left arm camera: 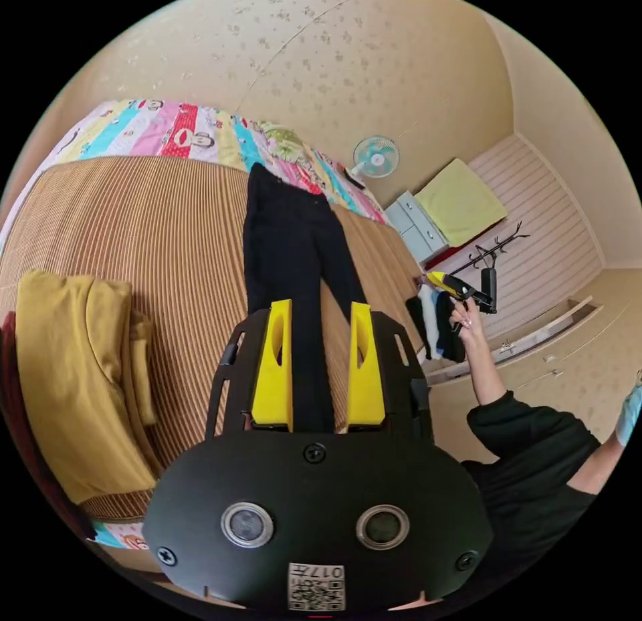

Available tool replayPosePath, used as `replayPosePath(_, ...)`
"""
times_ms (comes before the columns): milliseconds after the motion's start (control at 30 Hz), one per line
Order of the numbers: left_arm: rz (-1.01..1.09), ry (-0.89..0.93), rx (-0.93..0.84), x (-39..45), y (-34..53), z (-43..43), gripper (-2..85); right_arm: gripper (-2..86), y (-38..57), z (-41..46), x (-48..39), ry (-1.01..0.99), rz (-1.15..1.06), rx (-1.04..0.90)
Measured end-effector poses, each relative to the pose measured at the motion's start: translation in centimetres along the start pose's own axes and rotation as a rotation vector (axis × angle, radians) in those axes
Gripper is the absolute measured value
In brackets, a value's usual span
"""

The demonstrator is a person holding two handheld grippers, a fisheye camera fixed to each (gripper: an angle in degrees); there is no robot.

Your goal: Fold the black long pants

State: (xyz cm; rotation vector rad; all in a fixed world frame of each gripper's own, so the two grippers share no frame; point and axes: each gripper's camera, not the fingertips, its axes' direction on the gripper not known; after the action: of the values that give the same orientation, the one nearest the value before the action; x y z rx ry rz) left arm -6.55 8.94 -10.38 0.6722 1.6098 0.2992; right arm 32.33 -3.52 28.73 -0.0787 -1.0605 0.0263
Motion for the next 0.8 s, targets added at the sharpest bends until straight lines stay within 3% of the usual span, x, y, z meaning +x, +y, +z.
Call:
replayPosePath(100,0.003,-0.125,-0.060,-1.5,6.4,2.0,15.3,12.6,8.6,6.3,1.9,-0.003,0.100,-0.133)
replayPosePath(200,-0.025,-0.132,-0.043,-1.6,11.9,1.7,16.1,14.2,16.6,7.9,1.0,-0.072,0.180,-0.119)
replayPosePath(267,-0.107,-0.132,-0.138,-2.4,14.2,2.9,15.6,14.7,20.3,8.9,0.1,-0.122,0.239,-0.135)
replayPosePath(433,-0.255,-0.177,-0.155,-3.0,17.3,4.2,10.1,12.3,23.1,12.4,-0.9,-0.240,0.312,-0.268)
replayPosePath(500,-0.286,-0.036,-0.201,-3.4,17.1,5.1,4.0,5.7,21.1,12.4,-1.4,-0.266,0.202,-0.326)
replayPosePath(633,-0.263,0.212,-0.239,-2.6,17.6,5.5,3.2,3.7,20.2,9.3,-1.2,-0.380,0.126,-0.322)
replayPosePath(700,-0.168,0.419,-0.196,-0.7,18.6,5.2,3.3,3.1,21.2,4.1,-0.1,-0.648,0.072,-0.124)
replayPosePath(800,-0.178,0.645,-0.214,-0.7,21.0,7.0,3.8,2.6,23.8,-1.1,3.5,-0.895,0.048,0.111)
